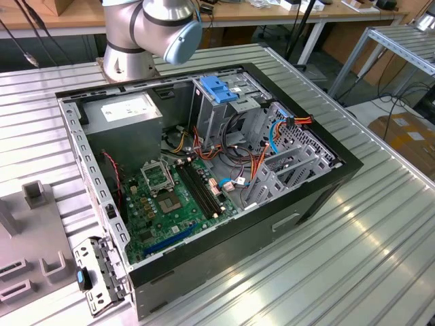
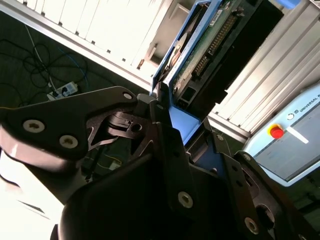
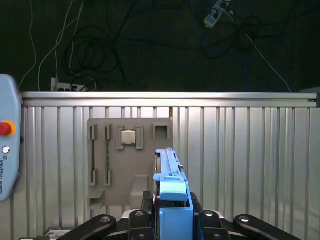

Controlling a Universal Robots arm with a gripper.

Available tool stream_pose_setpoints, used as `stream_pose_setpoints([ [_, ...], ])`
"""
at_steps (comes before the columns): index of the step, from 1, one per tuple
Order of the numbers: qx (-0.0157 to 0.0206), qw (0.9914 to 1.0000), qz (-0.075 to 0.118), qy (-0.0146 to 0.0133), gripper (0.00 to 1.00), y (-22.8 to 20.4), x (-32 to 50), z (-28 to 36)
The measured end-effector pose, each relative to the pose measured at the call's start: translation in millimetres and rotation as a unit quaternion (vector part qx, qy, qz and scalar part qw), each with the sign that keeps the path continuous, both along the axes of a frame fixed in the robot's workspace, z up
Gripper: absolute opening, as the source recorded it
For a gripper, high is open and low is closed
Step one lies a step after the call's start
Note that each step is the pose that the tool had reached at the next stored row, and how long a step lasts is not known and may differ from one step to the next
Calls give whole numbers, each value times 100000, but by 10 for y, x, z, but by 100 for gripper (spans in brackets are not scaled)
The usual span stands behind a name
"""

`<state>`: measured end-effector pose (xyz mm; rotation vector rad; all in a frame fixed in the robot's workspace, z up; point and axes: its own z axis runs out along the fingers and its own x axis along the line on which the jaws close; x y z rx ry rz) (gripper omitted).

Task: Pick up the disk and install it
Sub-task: 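Pick up the disk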

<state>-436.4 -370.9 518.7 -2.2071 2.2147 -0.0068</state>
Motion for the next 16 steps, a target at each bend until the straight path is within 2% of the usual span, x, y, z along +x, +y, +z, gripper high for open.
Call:
stream_pose_setpoints([
  [6,-3,100000,0,6,37,0,98,1],
  [16,-1,100000,-1,3,37,0,317,0],
])
